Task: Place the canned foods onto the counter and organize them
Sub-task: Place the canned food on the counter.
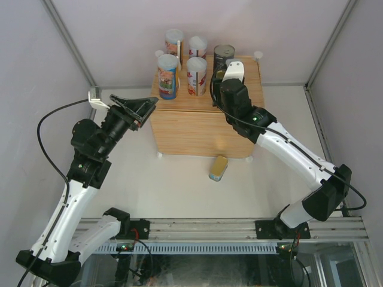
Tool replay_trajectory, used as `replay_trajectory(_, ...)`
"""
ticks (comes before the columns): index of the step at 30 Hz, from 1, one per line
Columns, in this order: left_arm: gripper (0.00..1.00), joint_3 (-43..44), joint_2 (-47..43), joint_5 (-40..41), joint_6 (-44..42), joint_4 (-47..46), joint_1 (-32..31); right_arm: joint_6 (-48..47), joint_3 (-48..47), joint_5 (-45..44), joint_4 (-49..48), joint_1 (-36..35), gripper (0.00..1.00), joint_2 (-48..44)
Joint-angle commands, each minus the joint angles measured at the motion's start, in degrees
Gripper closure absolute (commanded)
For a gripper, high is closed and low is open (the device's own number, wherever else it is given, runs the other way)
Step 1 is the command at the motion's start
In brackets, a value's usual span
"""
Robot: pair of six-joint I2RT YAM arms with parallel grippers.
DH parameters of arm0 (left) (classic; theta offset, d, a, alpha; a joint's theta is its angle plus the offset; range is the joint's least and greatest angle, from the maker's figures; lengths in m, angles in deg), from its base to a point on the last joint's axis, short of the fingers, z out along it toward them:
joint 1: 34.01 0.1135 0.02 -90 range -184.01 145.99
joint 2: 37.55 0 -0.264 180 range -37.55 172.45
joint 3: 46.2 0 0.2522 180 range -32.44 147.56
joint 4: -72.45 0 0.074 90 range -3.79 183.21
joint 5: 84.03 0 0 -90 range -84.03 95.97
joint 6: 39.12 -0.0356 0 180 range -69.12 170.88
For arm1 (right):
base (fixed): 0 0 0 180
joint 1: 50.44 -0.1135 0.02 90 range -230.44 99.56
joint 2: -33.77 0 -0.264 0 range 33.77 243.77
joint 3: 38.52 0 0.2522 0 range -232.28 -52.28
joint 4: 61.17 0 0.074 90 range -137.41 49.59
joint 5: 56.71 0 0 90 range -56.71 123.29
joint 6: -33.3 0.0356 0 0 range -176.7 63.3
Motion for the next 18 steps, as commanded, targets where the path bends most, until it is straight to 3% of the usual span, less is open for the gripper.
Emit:
replay_trajectory(1,0.3,-1.5,-1.2,-0.5,0.3,-2.9,0.5,-0.2,0.4,0.0,1.0,-0.9,0.68,-0.2)
replay_trajectory(4,0.3,-1.5,-1.3,-0.5,0.3,-2.9,0.5,0.1,0.2,0.0,1.9,-0.8,0.6,0.0)
replay_trajectory(10,0.3,-1.5,-1.7,-0.1,0.4,-2.9,0.5,0.9,0.2,-0.2,2.9,-0.8,0.32,-1.0)
replay_trajectory(18,0.3,-2.3,-2.3,0.2,0.1,-2.6,0.5,1.7,1.0,-0.6,3.0,-1.0,0.25,-3.0)
